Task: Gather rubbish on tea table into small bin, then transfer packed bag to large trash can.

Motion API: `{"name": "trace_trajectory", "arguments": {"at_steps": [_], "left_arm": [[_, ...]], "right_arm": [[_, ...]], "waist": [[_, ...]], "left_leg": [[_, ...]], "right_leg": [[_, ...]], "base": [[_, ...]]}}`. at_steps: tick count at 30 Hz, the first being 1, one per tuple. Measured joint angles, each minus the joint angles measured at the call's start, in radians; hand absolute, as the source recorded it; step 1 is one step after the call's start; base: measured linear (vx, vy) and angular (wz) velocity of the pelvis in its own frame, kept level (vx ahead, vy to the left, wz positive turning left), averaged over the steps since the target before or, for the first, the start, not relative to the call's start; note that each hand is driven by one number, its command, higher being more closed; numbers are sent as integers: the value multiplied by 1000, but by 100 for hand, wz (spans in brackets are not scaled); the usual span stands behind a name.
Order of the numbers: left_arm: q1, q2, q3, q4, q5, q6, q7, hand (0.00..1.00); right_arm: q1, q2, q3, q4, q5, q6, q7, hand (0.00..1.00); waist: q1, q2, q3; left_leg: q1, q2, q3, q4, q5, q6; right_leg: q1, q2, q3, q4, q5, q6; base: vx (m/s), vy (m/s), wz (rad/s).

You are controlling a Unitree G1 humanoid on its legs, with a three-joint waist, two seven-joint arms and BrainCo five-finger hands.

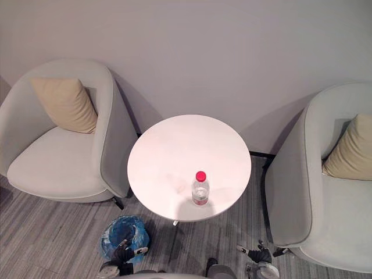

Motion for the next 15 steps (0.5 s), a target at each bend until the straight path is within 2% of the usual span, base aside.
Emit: {"name": "trace_trajectory", "arguments": {"at_steps": [4, 7, 11, 15], "left_arm": [[0, 4, -4, -6, -1, -1, 1, 0], [13, 4, -14, -33, -1, -1, 2, 0], [24, 4, -36, -53, 0, -1, 2, 0], [37, 4, -45, -80, 0, -4, 1, 0]], "right_arm": [[47, 15, 45, -189, -6, -4, -3, 0], [85, 17, 60, -333, -17, -9, -3, 0], [130, 18, 73, -466, -47, -42, -3, 0], [159, 25, 82, -568, -86, -46, -3, 0]], "waist": [[0, -6, 3], [0, -7, 1], [0, -8, 1], [-1, -9, 0]], "left_leg": [[-3, -2, 0, -19, 7, 7], [-5, -1, 4, -21, 4, -1], [-5, 6, 2, -24, 4, -4], [-5, 17, 0, -25, 0, -15]], "right_leg": [[17, -3, 6, -63, 52, 4], [20, -2, 8, -81, 60, 2], [19, 3, 9, -90, 62, 1], [19, 18, 12, -92, 58, -6]], "base": [[-139, 18, -4], [-103, -15, -5], [-39, -14, -2], [19, -38, -4]]}}
